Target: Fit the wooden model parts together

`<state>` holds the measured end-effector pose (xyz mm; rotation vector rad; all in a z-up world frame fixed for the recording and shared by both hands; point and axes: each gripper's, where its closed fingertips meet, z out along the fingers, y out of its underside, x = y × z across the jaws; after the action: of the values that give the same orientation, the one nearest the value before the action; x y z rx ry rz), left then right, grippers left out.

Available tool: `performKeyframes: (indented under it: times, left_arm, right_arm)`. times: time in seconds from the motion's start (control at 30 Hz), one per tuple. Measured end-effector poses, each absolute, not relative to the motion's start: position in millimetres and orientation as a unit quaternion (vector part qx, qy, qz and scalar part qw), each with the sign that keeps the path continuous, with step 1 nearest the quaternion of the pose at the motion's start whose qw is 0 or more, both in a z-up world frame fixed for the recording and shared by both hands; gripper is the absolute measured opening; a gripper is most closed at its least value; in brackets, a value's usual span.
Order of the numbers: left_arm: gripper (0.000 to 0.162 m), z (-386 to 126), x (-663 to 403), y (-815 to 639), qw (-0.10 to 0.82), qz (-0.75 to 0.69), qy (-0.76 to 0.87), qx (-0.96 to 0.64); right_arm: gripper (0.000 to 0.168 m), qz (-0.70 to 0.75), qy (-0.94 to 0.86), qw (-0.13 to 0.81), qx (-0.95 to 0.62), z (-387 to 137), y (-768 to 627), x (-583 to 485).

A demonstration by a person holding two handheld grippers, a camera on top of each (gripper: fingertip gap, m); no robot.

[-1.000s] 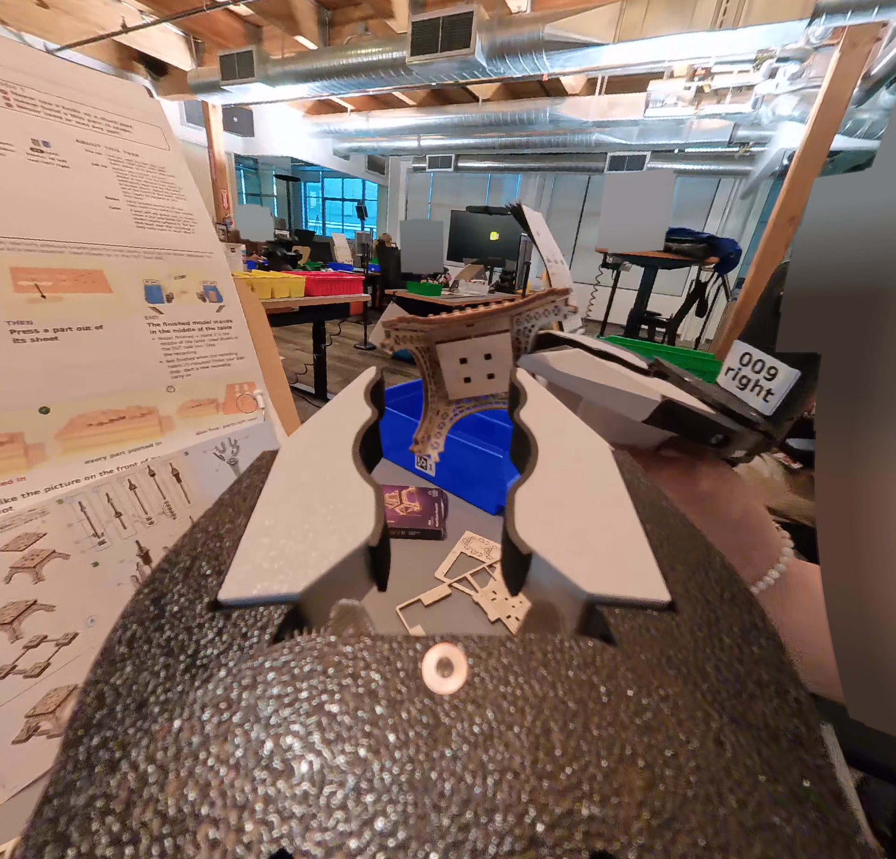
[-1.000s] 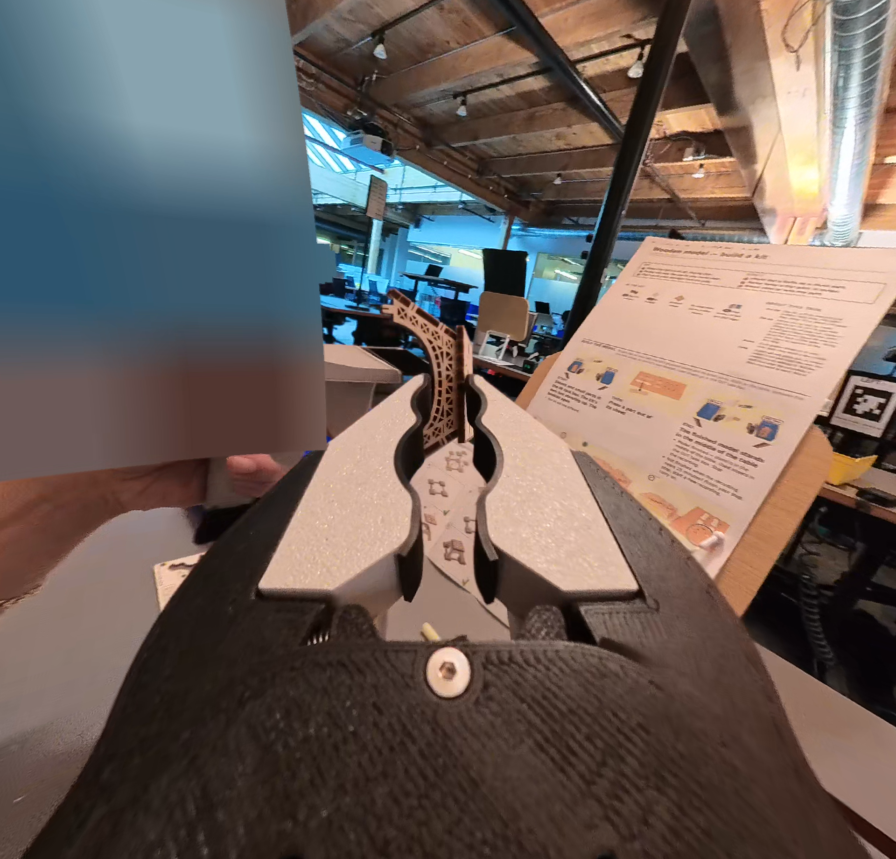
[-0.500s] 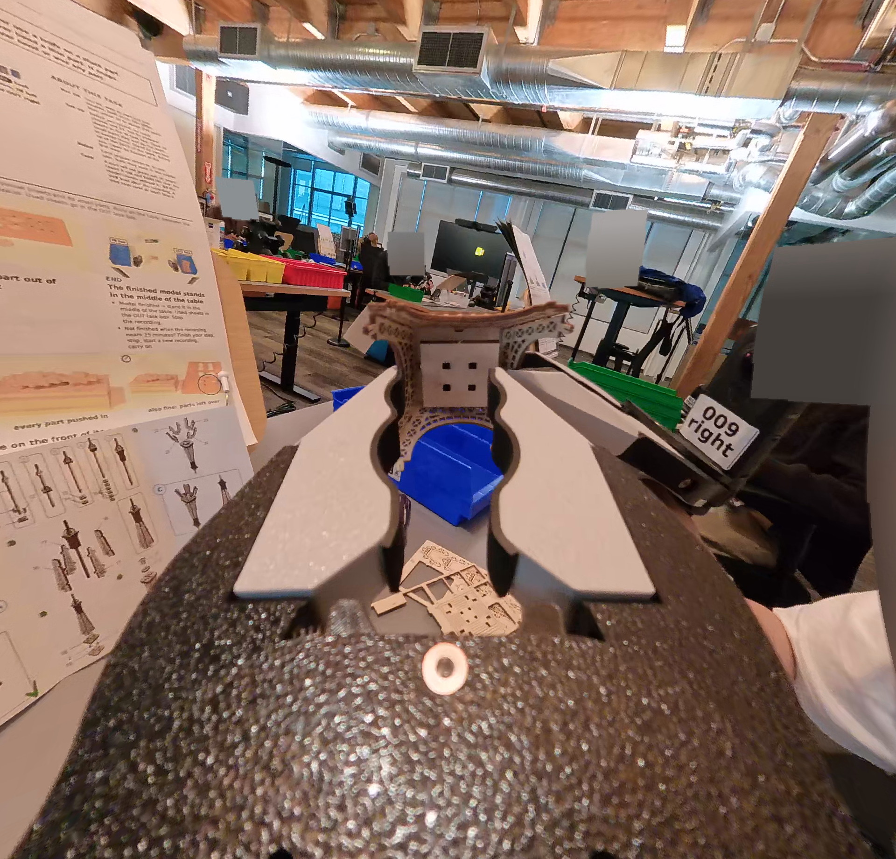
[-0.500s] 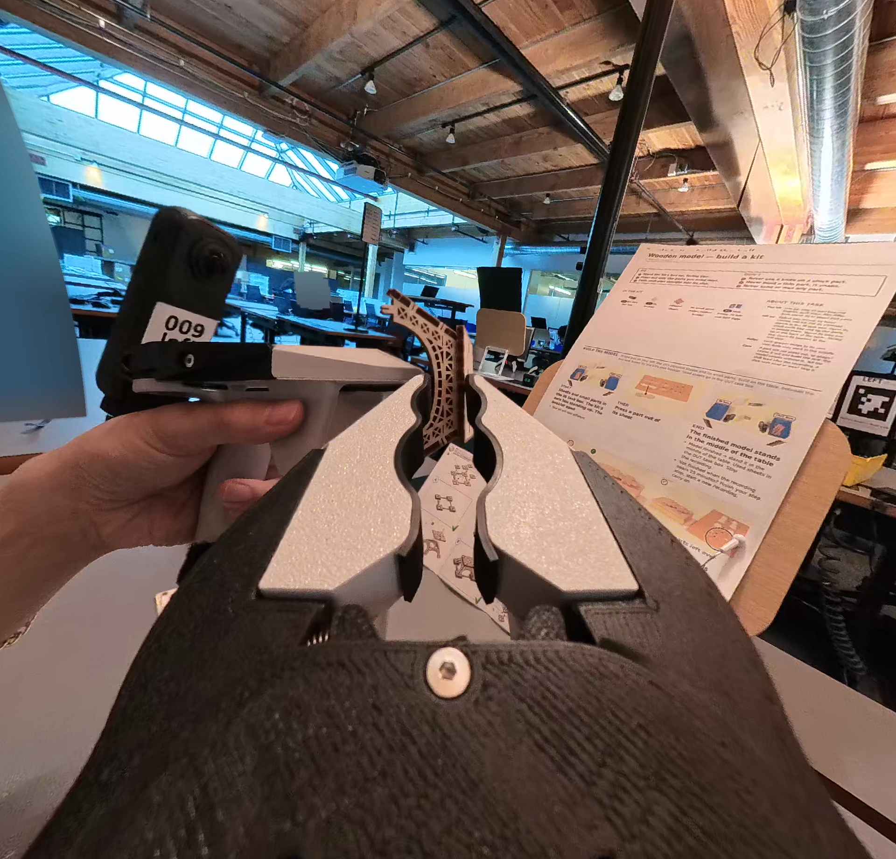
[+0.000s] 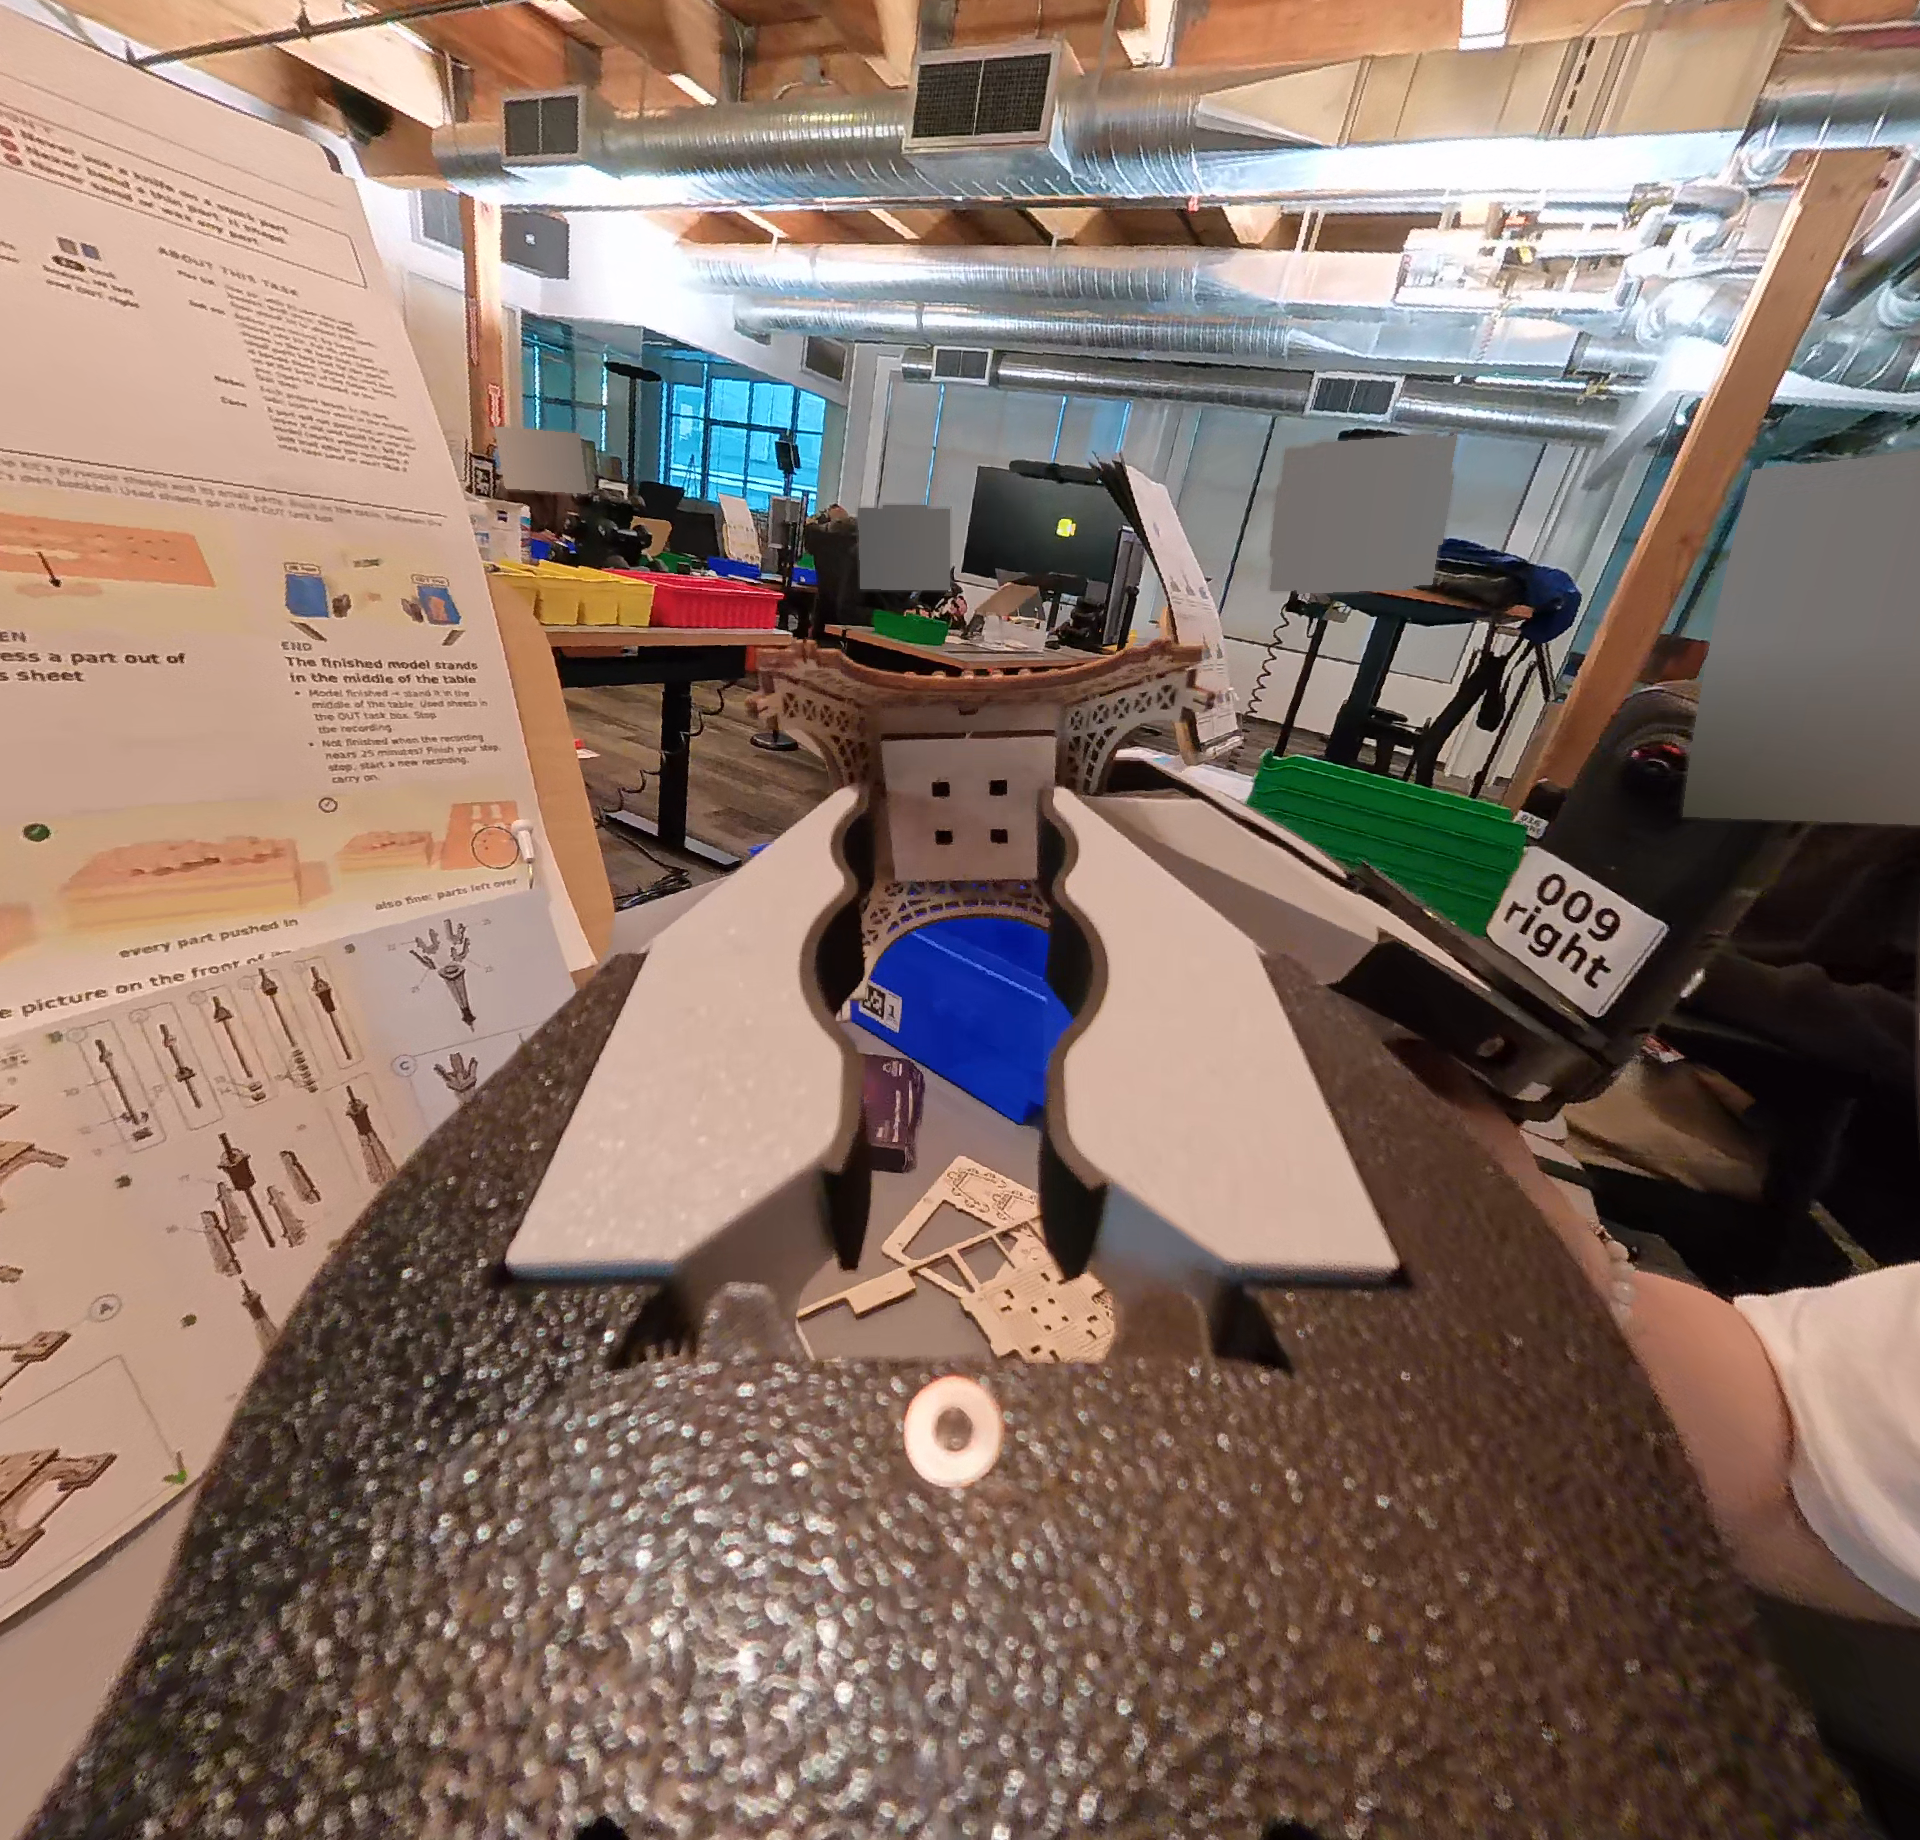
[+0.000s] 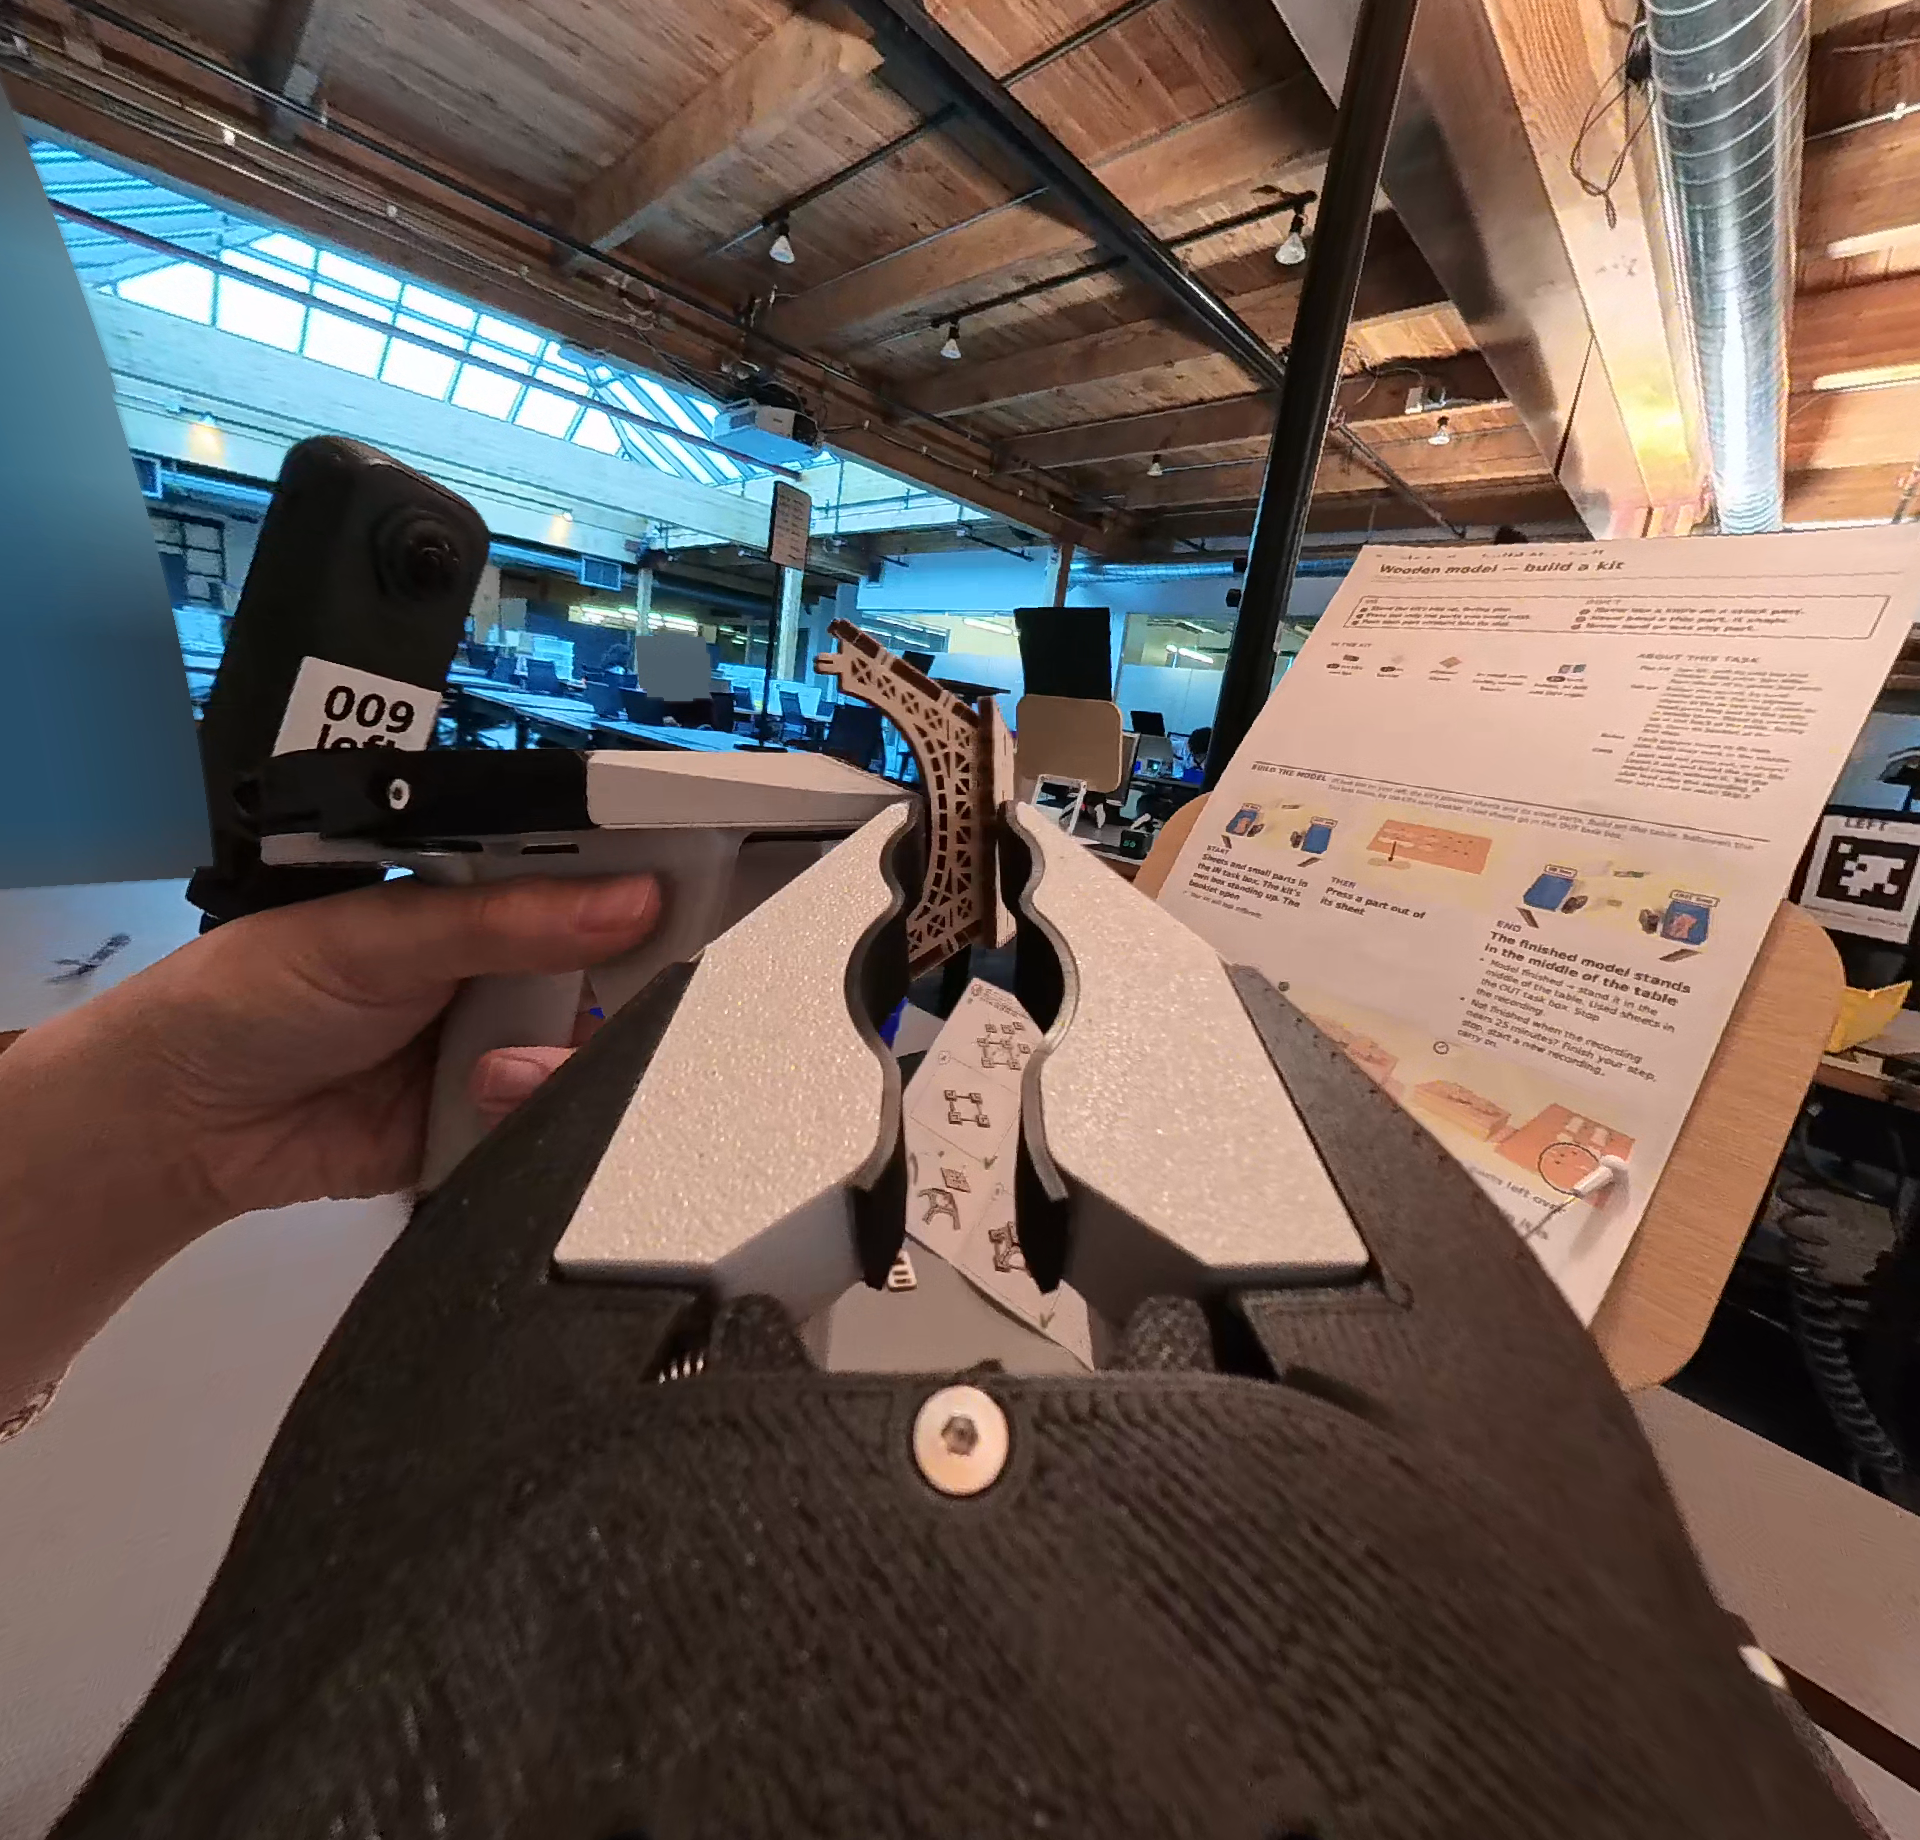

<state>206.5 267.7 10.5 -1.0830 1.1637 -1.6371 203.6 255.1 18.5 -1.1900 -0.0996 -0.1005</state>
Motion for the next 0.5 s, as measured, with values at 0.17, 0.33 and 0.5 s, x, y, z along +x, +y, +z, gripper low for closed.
performKeyframes:
  times: [0.17, 0.33, 0.5]
  left_arm:
    - [0.028, 8.8, 206.5, 268.4, 0.402, -0.661, 0.464, -0.431]
    - [0.027, 8.4, 205.5, 268.0, 0.379, -0.679, 0.465, -0.423]
    - [0.027, 6.5, 205.8, 268.8, 0.369, -0.685, 0.467, -0.421]
  right_arm:
    - [0.011, -0.044, -0.046, 0.824, -0.564, 17.3, 256.1, 203.3]
    - [0.011, -0.040, -0.048, 0.822, -0.565, 16.1, 256.9, 201.7]
    - [0.011, -0.037, -0.050, 0.820, -0.569, 14.2, 258.0, 201.6]
